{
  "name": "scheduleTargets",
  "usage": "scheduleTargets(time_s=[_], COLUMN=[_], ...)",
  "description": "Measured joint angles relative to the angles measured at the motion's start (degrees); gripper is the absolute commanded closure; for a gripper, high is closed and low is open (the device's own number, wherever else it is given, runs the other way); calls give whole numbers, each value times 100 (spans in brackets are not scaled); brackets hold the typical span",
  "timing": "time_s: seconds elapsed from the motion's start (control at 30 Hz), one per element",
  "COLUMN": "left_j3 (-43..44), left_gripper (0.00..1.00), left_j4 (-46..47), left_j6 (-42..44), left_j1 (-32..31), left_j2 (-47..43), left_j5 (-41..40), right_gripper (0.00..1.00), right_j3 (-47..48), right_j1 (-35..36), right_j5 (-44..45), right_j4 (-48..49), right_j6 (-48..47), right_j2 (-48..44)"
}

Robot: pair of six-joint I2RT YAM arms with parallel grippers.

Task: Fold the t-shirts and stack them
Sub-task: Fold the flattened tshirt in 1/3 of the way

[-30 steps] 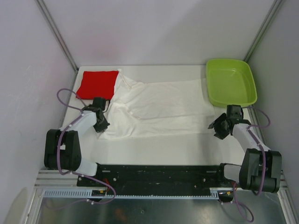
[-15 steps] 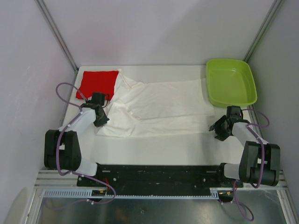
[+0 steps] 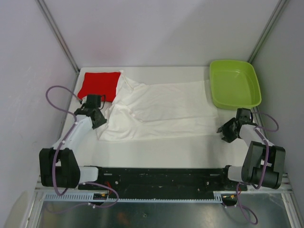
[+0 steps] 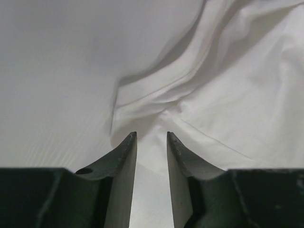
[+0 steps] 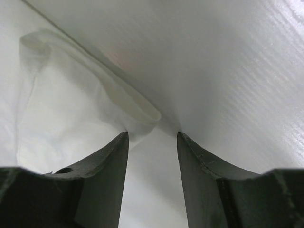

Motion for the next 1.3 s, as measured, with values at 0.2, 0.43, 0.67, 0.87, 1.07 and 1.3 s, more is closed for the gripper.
scheduleTargets(time_s=[0.2,0.43,0.67,0.87,1.07,1.3], left_j3=[-485,-942,-1029,-1126,-1204,-1182], left_gripper=[68,68,64,61,57,55], left_j4=[-179,-389,-358,-254,-90,50], left_j6=[-538,-1058,-1248,-1250,-1300,-1340], left_j1=[90,94,94,94,96,96], left_j2=[-575,-686,-577,-348,-31,293], left_j5=[-85,-79,-59,-28,-24,-24], right_gripper=[57,69,80,83,84,94], right_j3=[17,107,109,109,111,133], right_j1=[-186,-190,-190,-236,-319,-372], right_j5=[-116,-190,-197,-256,-369,-463], right_j4=[59,363,568,640,664,673], right_j6=[-55,-59,-59,-101,-184,-212], right_j2=[111,376,474,529,562,619])
